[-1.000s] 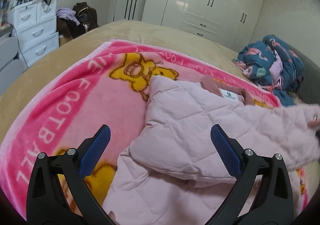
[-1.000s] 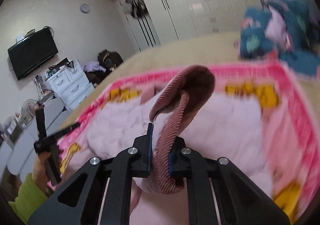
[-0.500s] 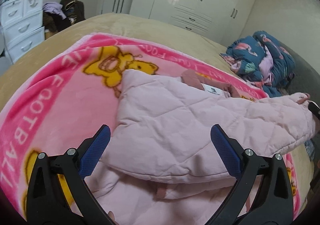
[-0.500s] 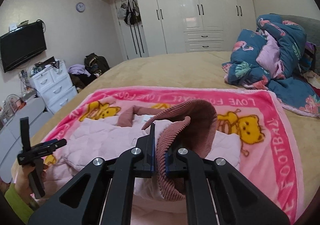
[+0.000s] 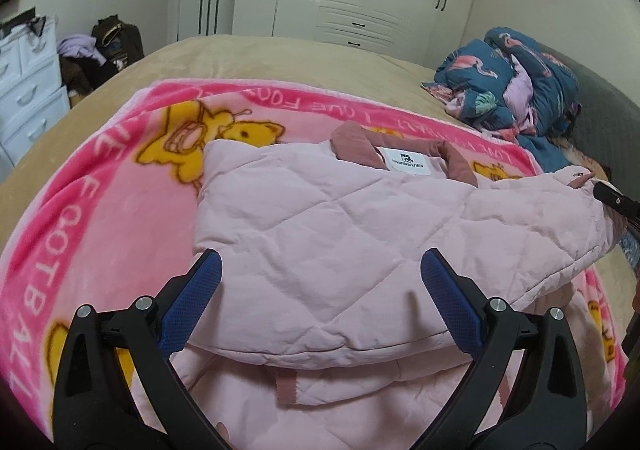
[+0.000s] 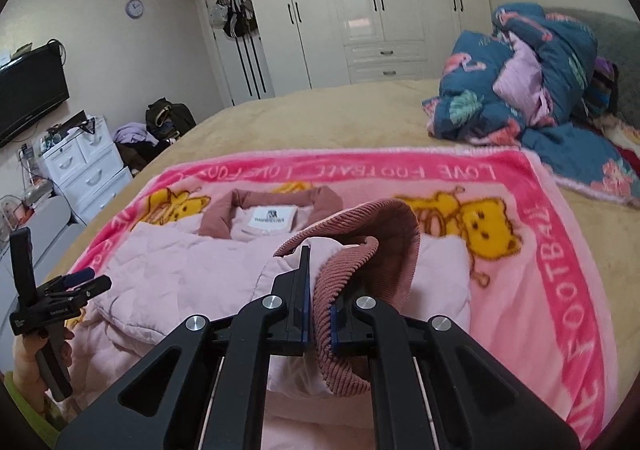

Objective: Fold large clothes
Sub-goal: 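Fold the ribbed sleeve cuff across the jacket front with the right tool, then release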

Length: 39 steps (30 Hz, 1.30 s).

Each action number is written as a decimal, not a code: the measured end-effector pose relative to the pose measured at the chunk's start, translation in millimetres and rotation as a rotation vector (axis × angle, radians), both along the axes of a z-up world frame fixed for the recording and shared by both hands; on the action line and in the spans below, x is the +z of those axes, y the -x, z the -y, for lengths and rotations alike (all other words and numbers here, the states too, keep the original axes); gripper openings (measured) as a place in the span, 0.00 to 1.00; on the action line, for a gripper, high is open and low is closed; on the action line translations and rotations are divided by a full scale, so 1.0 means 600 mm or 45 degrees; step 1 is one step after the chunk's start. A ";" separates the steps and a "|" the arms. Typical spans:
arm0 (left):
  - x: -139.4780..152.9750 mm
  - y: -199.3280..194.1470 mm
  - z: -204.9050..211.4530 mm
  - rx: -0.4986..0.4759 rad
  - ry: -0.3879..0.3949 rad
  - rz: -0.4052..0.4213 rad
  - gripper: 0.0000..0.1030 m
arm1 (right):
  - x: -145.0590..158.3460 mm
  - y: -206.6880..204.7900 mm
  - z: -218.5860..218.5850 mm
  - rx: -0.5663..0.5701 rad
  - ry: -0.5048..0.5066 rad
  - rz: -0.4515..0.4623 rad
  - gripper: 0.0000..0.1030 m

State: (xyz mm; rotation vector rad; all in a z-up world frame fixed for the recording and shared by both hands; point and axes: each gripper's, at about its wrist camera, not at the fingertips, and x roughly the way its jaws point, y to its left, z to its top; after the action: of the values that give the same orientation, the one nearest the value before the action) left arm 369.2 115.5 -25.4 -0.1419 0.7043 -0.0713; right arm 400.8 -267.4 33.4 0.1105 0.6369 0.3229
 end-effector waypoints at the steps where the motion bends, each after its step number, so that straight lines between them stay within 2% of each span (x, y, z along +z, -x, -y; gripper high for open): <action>1: 0.000 -0.001 0.003 -0.009 -0.006 -0.001 0.87 | -0.006 0.001 0.002 -0.004 -0.005 -0.010 0.06; 7: -0.001 -0.001 0.022 -0.064 -0.044 -0.004 0.74 | -0.043 0.008 0.011 -0.021 -0.024 -0.101 0.08; 10: -0.008 -0.005 0.029 -0.093 -0.052 -0.021 0.73 | -0.054 0.016 0.014 -0.020 -0.014 -0.121 0.10; 13: -0.025 -0.011 0.025 -0.097 -0.019 -0.063 0.70 | -0.059 0.027 0.013 -0.021 0.004 -0.143 0.12; 17: -0.034 -0.012 0.019 -0.096 0.000 -0.075 0.70 | -0.059 0.043 0.021 -0.060 0.047 -0.153 0.27; 20: -0.043 -0.017 0.016 -0.090 0.017 -0.104 0.70 | -0.053 0.054 0.032 -0.088 0.059 -0.136 0.29; 24: -0.060 -0.022 0.020 -0.089 -0.004 -0.138 0.70 | -0.029 0.071 0.027 -0.102 0.059 -0.064 0.48; 27: -0.068 -0.022 0.019 -0.088 -0.003 -0.150 0.70 | -0.007 0.076 0.002 -0.043 0.049 -0.015 0.52; 32: -0.075 -0.024 0.016 -0.100 0.003 -0.170 0.71 | 0.001 0.060 -0.052 0.041 0.080 -0.031 0.62; 39: -0.082 -0.025 0.010 -0.105 0.012 -0.202 0.71 | -0.054 0.012 -0.131 0.083 0.205 -0.201 0.65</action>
State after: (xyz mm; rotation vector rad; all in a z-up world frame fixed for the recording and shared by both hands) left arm 384.4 109.2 -74.4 -0.1283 0.8685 -0.1437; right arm 393.4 -188.7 1.0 -0.0394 0.8213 0.3268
